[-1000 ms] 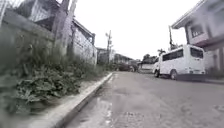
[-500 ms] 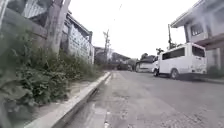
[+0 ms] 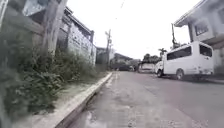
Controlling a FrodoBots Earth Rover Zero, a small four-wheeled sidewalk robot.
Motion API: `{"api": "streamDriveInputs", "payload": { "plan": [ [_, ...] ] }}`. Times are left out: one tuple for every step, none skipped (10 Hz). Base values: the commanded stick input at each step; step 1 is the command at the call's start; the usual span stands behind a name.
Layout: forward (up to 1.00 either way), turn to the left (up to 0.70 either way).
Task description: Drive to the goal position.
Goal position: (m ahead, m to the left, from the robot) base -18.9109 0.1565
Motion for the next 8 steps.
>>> {"api": "streamDriveInputs", "payload": {
  "plan": [
    [0.70, -0.03],
    [0.70, 0.00],
    [0.70, 0.00],
    [0.70, 0.00],
    [0.70, 0.00],
    [0.70, 0.00],
    [0.70, 0.00],
    [0.70, 0.00]
  ]
}}
